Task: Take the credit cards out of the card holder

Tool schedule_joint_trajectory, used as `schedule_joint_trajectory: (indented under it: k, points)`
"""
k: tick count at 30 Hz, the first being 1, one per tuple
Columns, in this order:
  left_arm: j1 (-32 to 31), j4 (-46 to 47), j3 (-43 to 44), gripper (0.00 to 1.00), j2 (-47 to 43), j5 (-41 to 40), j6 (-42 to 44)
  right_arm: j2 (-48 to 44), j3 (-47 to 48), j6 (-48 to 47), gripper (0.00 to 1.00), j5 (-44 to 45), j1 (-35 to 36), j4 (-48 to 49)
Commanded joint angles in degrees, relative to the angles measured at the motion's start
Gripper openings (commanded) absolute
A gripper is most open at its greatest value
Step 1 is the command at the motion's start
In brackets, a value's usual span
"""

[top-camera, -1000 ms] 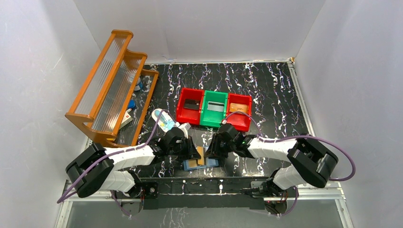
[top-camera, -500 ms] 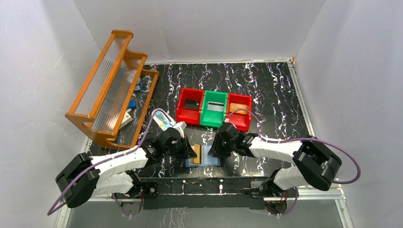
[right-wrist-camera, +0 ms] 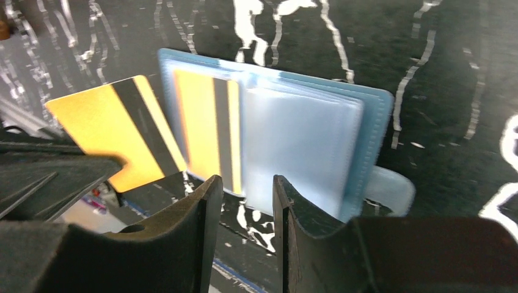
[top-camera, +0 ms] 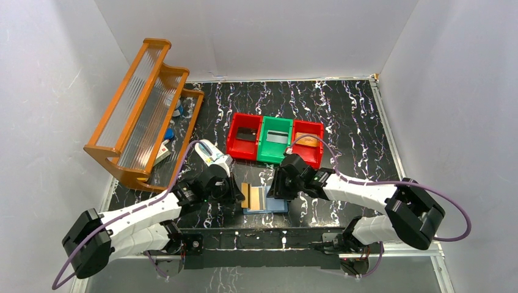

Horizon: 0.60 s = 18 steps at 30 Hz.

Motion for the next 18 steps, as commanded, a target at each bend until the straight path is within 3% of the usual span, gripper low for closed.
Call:
schedule_joint_trajectory:
  k: [1,11,18]
  points:
    - [-0.3,-3.7,1.9,0.00,-3.0,-3.8,0.5,-0.6,2.8,-0.5,0.45,-5.8,0.0,6.6]
    - [-0.3,-4.8,1.8,0.00,-4.4,-3.9,0.2,7.0,2.6,0.9,0.46,-8.2,0.1,9.2]
    - [-0.2,-4.5,2.3,0.00,-4.4,-2.4,1.7,4.4,1.5,0.8,0.48,-2.7,0.1,3.6]
